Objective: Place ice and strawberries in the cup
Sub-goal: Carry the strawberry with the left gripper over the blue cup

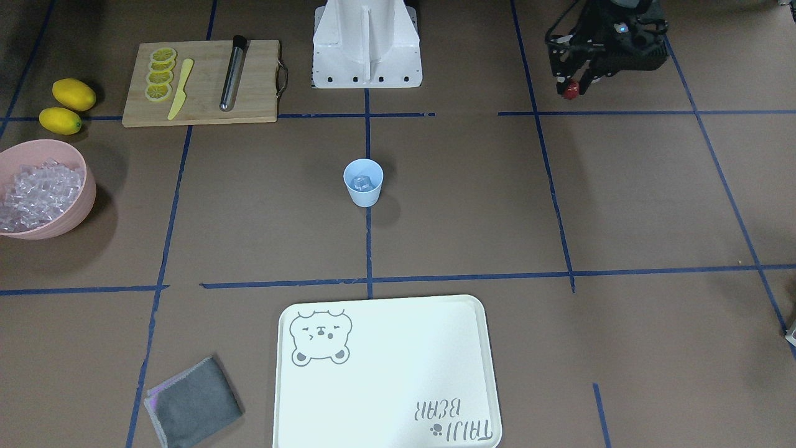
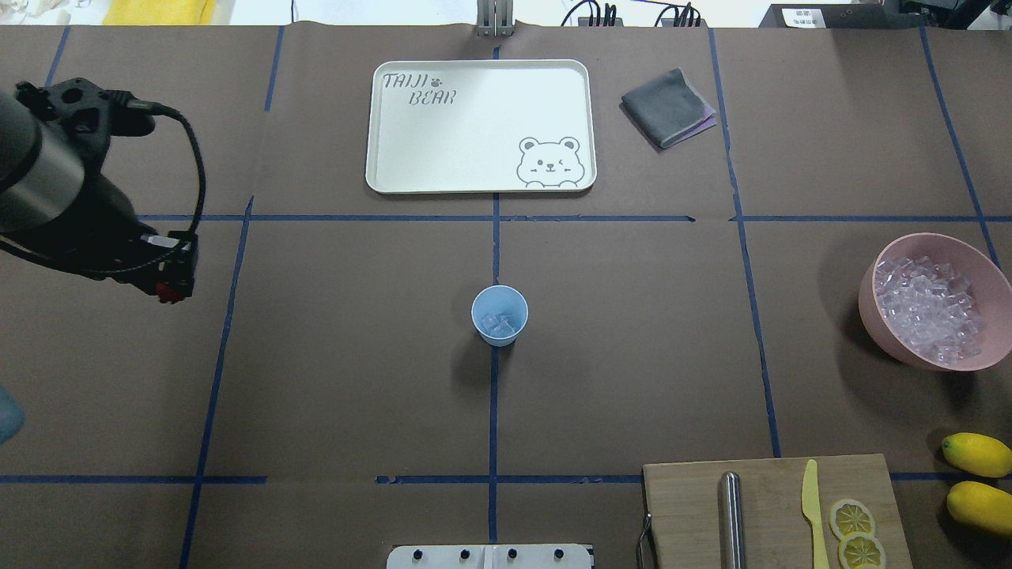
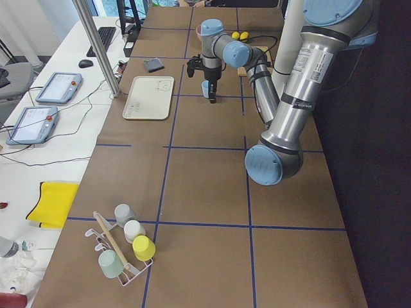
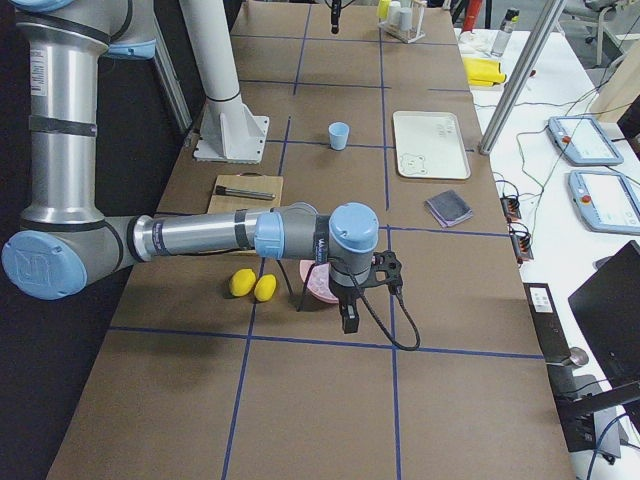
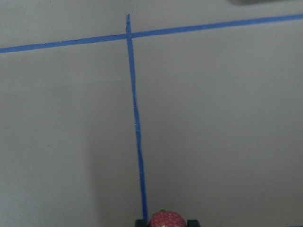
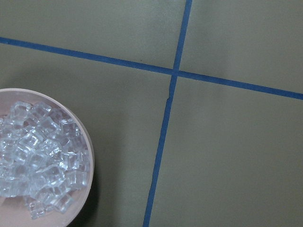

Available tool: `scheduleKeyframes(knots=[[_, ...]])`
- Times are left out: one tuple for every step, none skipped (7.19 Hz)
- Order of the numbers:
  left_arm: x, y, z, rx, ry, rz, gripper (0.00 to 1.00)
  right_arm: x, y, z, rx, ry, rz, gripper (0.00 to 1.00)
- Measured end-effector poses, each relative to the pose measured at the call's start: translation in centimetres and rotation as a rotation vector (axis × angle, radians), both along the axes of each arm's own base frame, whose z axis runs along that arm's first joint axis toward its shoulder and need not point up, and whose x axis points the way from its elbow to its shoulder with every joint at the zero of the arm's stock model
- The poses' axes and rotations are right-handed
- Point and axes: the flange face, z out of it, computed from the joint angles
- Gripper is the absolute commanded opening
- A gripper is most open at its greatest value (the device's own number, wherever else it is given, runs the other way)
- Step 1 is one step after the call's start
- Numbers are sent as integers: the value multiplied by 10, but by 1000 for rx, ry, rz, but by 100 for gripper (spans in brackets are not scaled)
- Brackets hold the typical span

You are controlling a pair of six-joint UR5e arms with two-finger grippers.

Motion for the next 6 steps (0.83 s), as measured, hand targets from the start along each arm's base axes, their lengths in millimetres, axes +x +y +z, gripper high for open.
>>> scheduleKeyframes(knots=[[33, -1, -19, -30, 7, -32, 0, 0, 0, 0, 0, 0, -1, 99], [69, -2, -32, -38, 13, -67, 0, 0, 0, 0, 0, 1, -1, 99], [109, -6, -43, -44, 23, -100, 0, 0, 0, 1, 0, 1, -1, 99], [150, -16, -56, -49, 38, -135, 0, 0, 0, 1, -1, 1, -1, 99], [188, -27, -68, -49, 50, -162, 0, 0, 0, 1, -2, 1, -1, 99], [218, -35, -80, -47, 57, -178, 0, 0, 0, 2, -3, 1, -1, 99]])
